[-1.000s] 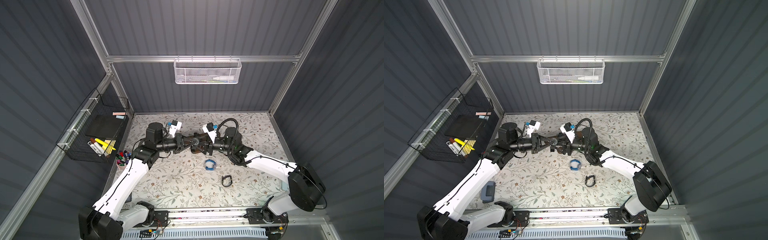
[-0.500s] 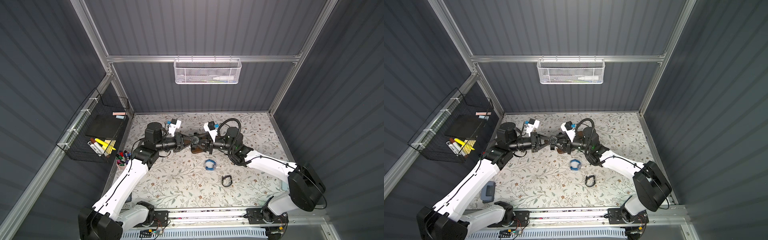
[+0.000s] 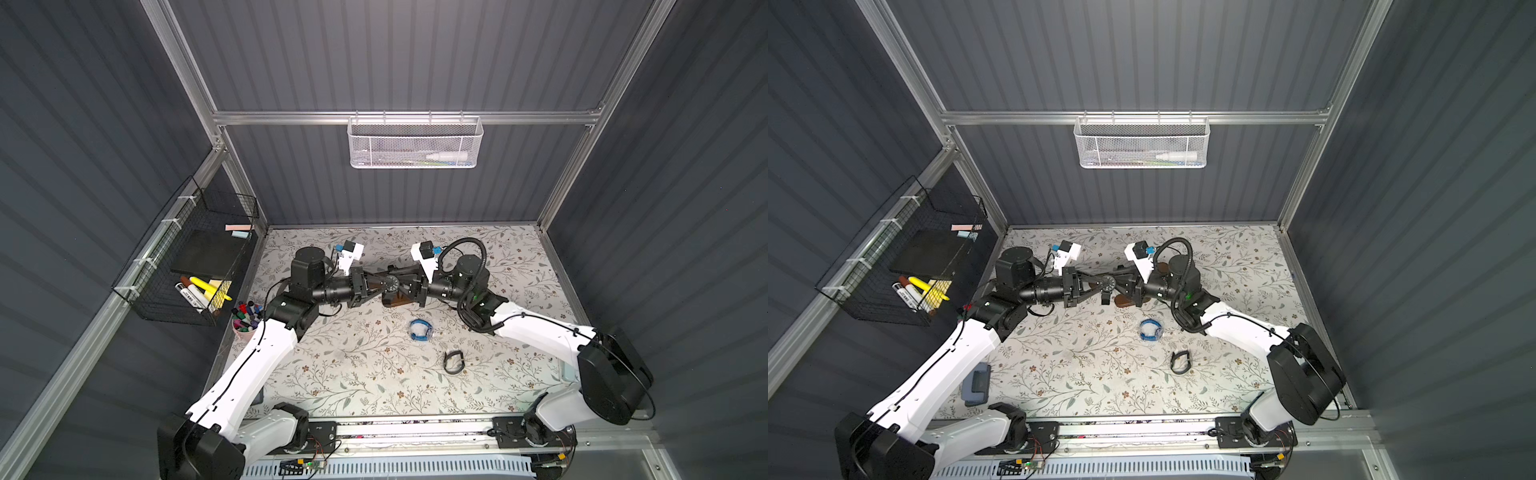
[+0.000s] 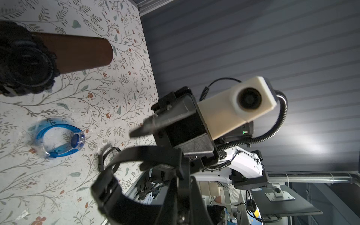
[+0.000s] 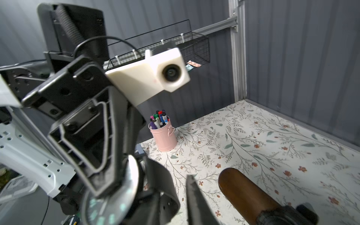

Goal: Place watch on stand
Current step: Pick up the watch at the center of the board.

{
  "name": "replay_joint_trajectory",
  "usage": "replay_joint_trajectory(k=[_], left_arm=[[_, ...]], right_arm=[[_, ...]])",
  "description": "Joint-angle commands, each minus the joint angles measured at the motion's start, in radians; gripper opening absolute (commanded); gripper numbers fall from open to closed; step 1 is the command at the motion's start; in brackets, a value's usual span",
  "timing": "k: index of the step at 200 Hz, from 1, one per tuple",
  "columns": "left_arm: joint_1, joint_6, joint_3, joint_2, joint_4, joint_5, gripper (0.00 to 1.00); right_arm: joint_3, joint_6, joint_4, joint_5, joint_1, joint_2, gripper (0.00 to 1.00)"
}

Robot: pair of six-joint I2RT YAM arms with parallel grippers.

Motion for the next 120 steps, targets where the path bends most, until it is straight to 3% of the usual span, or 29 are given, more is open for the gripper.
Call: replay_joint_trajectory(k=[1, 11, 43, 60, 120], left_arm=[[0.002, -0.038, -0.018, -0.004, 0.024, -0.008, 0.06], [0.002, -0.063, -0.021, -0.005, 0.052, 0.0, 0.06], [0.005, -0.128, -0.03, -0.001, 0.105, 0.027, 0.06], [0.008, -0.15, -0.029, 0.008, 0.118, 0.041, 0.06], [0.007, -0.154, -0.028, 0.017, 0.116, 0.051, 0.06]], right_arm=[[-0.008, -0.016, 0.078, -0.02, 0.016, -0.047, 0.55], [-0.012, -0.026, 0.077, -0.013, 0.017, -0.051, 0.71], [-0.028, -0.049, 0.077, -0.012, 0.015, -0.07, 0.89], [-0.025, -0.05, 0.077, -0.017, 0.015, -0.074, 0.89], [0.019, -0.035, 0.083, -0.043, 0.016, -0.052, 0.76]])
